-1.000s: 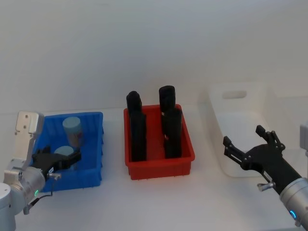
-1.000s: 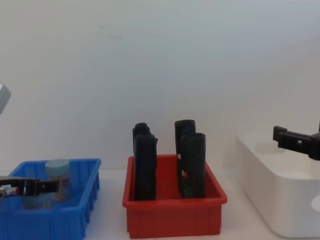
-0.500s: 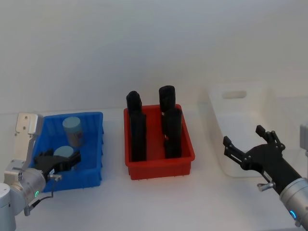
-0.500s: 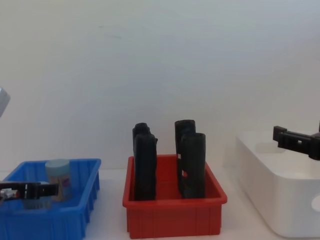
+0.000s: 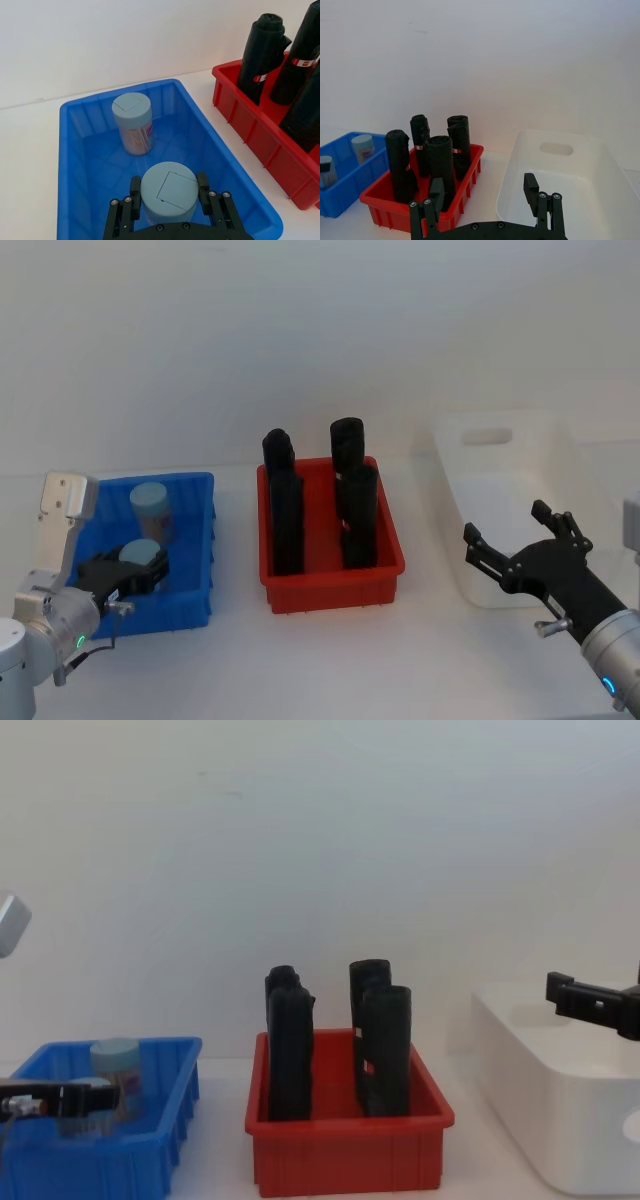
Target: Pick the cotton swabs from the blue box and place them into the white box.
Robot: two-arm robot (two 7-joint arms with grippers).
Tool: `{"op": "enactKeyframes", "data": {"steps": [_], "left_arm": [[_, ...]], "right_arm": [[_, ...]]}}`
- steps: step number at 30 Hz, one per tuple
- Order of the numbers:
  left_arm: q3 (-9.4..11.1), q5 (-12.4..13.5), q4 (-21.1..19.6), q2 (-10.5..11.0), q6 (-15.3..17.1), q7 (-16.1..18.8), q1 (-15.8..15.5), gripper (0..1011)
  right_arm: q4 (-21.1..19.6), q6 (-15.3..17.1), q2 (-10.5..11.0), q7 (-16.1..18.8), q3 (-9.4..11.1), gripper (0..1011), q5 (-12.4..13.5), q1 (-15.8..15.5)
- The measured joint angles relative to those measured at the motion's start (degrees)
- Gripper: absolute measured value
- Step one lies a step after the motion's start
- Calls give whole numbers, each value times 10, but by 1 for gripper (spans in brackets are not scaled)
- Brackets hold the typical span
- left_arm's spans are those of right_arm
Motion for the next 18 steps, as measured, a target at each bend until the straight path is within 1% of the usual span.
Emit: {"op": "enactKeyframes", "data": {"steps": [6,12,18], "left_arm": [[0,12,-18,3,-2,-3,3,666],[-1,29,-59,10,3,-12,8,666],[-5,38,-98,18,14,-29,10,666]], "right_arm": [[0,0,0,0,0,1001,0,0],[0,0,0,0,0,1001,0,0],[0,0,0,0,0,1001,0,0]]}}
